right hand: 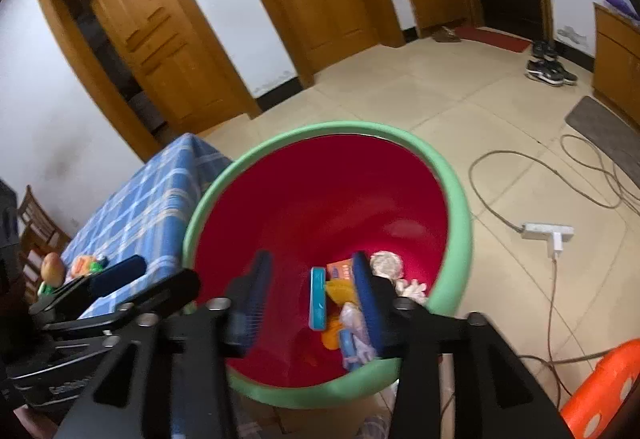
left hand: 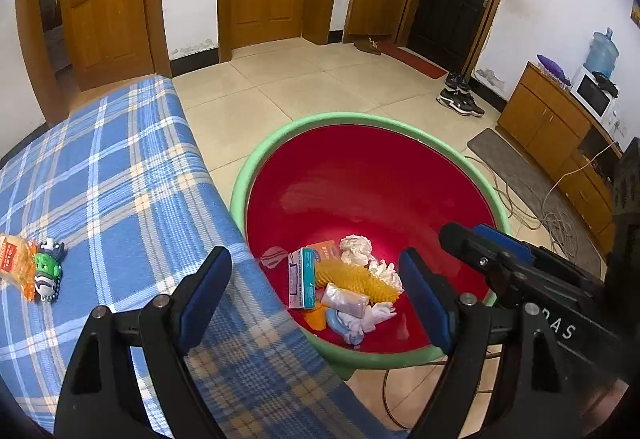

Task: Collect trash
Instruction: 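Open the left tool over the bin while the right tool releases the scoop, then move both tools back over the table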

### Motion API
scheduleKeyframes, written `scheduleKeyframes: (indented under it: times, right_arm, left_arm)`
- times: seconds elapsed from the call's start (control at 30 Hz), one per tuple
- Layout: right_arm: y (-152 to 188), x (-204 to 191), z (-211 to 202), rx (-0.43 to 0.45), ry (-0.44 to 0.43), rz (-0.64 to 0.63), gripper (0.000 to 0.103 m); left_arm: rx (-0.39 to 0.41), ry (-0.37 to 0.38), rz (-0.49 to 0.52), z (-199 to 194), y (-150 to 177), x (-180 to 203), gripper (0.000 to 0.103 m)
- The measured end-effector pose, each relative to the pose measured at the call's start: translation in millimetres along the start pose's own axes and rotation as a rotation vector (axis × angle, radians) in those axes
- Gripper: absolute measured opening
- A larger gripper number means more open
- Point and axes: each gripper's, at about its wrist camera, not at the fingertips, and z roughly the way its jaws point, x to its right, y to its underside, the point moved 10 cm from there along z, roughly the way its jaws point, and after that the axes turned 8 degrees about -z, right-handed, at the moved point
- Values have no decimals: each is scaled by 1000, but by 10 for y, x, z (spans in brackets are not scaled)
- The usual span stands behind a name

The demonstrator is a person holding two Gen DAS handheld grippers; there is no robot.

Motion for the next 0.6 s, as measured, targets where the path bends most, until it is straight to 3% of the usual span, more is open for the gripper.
scheduleKeyframes:
  times: [0.1, 0.6]
  right_arm:
    - [-6, 25, -1, 1, 8, 7, 60]
    - [-33, -132, -30, 14, -4, -29, 62]
  left_arm:
    - [0, 3, -1, -11, -3, -1, 85]
    - [41, 3, -1, -309, -89, -124, 85]
